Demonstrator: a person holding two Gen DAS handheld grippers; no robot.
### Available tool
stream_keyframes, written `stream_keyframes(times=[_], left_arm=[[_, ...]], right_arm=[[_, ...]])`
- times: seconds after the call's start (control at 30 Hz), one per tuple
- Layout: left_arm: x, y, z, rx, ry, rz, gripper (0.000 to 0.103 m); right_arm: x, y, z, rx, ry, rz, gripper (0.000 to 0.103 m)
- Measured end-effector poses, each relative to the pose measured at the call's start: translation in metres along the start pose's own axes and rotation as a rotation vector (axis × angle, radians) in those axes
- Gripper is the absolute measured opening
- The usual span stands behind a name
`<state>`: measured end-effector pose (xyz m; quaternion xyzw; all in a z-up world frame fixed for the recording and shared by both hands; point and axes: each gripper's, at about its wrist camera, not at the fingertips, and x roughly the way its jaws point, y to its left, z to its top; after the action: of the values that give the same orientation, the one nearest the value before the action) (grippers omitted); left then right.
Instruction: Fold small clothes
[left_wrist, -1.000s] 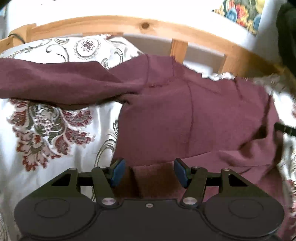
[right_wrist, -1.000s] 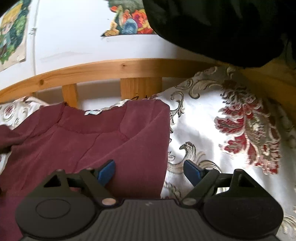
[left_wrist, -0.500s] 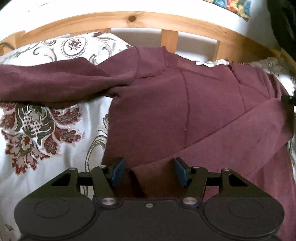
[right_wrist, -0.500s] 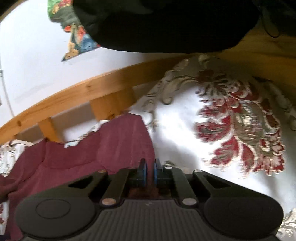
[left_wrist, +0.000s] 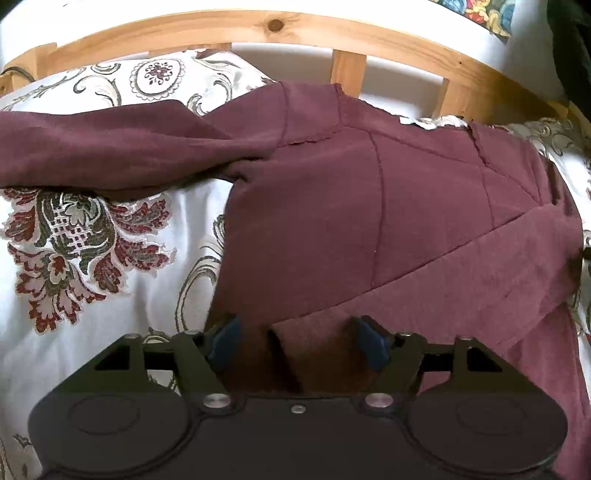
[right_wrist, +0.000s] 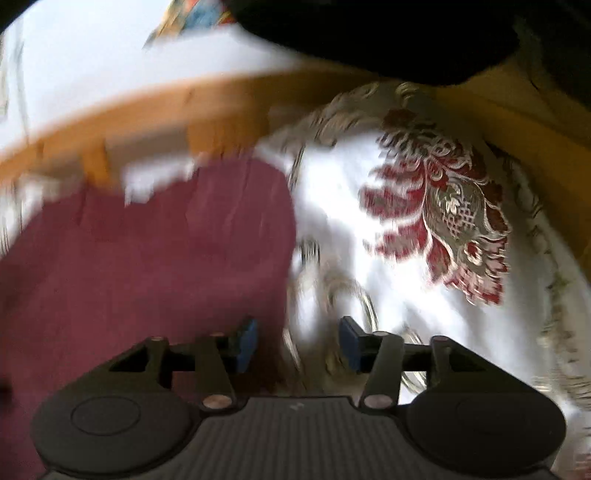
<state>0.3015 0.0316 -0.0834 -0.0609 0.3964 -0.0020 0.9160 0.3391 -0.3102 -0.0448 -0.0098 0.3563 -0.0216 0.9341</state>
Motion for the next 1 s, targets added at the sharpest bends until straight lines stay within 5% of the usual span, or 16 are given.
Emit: stream_keyframes(times=[0.2,0.23,0.27,0.3,0.53,0.7,0.83,1.0], left_arm=[[0.004,-0.003,-0.005,0.027,0.058,0.009,0.08],[0.004,-0.002,-0.005,0.024,0.064,0.008,0.08],[0.004,-0.001,-0.006,0.021,0.07,0.007,0.081],[0.004,0.0,-0.006,0.016,0.08,0.004,0.081],[0.0,0.002,-0.007,-0.009,0.105,0.0,0.08],[-0.01,0.011,-0.006,-0.081,0.117,-0.05,0.079],[-0.026,0.024,-0.002,-0.147,0.096,-0.072,0.084],[-0.071,0.057,0.017,-0.217,-0.014,-0.075,0.09]], right_arm=[[0.008,0.014,-0.019,-0.021,0.041,0.073,0.059],[0.014,0.014,-0.021,0.0,0.041,0.085,0.053],[0.018,0.013,-0.023,0.033,0.045,0.099,0.024],[0.022,0.009,-0.024,0.08,0.061,0.125,0.011],[0.013,0.003,-0.023,0.114,0.063,0.101,0.01],[0.009,0.009,-0.03,0.091,0.078,0.075,0.021],[-0.016,0.018,-0.028,0.088,0.042,0.065,0.053],[-0.066,0.042,-0.03,0.051,-0.046,0.114,0.079]])
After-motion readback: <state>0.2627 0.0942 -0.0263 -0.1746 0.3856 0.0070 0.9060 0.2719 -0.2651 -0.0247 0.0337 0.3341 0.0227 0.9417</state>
